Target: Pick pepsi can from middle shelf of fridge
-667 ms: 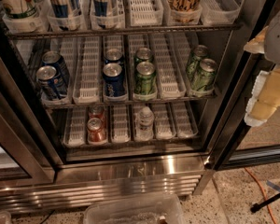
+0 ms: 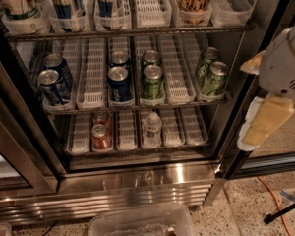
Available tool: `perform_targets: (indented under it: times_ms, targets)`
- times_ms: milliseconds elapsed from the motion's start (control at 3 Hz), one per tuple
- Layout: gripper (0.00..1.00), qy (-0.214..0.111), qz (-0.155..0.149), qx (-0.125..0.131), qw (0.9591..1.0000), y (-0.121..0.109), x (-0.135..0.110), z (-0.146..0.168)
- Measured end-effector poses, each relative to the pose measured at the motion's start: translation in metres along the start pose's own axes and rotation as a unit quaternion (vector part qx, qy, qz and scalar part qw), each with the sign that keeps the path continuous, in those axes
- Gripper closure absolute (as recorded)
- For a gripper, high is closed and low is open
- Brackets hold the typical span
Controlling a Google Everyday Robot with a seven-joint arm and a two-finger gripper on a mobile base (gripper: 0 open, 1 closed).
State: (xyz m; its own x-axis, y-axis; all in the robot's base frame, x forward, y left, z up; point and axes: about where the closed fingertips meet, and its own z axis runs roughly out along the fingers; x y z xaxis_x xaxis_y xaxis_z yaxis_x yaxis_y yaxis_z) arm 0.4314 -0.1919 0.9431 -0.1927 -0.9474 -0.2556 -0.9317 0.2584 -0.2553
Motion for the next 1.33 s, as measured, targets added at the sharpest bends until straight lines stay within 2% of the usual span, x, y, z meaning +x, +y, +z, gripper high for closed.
perform_targets:
  times_ms: [333,667,1000,1333]
  targets:
    - [0.0,-0.08,-0.007,-0.018,0.9966,0.036,-0.014,0.057]
    - [0.0,-0.166,-0.016,-0.043,0.985,0.06,-0.028,0.1]
    - [0.0,-0.269,-0.002,-0.075,0.9603,0.088,-0.041,0.144]
    - [0.0,-0.4,0.01,-0.1,0.911,0.112,-0.069,0.163]
